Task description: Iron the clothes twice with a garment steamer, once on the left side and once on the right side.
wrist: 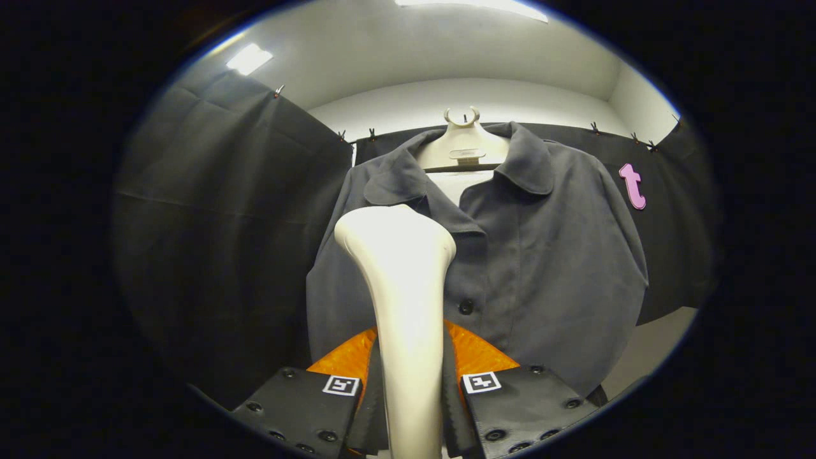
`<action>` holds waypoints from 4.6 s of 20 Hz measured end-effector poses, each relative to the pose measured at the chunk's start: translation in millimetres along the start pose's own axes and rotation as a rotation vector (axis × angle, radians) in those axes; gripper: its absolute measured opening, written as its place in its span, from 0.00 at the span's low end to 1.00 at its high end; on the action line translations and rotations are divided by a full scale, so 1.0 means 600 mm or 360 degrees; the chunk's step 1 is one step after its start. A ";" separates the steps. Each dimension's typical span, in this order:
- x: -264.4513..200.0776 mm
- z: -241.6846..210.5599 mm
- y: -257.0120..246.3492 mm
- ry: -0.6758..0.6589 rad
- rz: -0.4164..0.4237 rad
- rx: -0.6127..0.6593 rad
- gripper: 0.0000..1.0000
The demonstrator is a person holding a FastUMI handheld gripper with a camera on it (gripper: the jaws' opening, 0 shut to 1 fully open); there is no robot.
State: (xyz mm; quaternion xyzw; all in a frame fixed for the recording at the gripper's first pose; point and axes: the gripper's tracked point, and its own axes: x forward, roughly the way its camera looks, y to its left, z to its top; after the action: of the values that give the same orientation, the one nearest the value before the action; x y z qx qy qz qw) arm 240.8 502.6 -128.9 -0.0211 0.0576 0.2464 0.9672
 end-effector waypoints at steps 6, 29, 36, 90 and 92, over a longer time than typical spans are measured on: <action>0.007 -0.015 0.000 0.0015 0.0004 -0.0051 0.45; -0.062 -0.197 0.006 0.0275 0.0002 0.0015 0.45; -0.082 -0.259 0.014 0.0385 0.0015 0.0024 0.45; -0.312 -0.046 -0.223 0.0019 -0.0547 0.0041 0.45; -0.313 -0.047 -0.220 0.0019 -0.0544 0.0043 0.45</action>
State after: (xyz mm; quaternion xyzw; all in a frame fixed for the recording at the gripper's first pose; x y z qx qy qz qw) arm 137.6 295.9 -132.6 -0.0190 0.0624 0.0773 0.9949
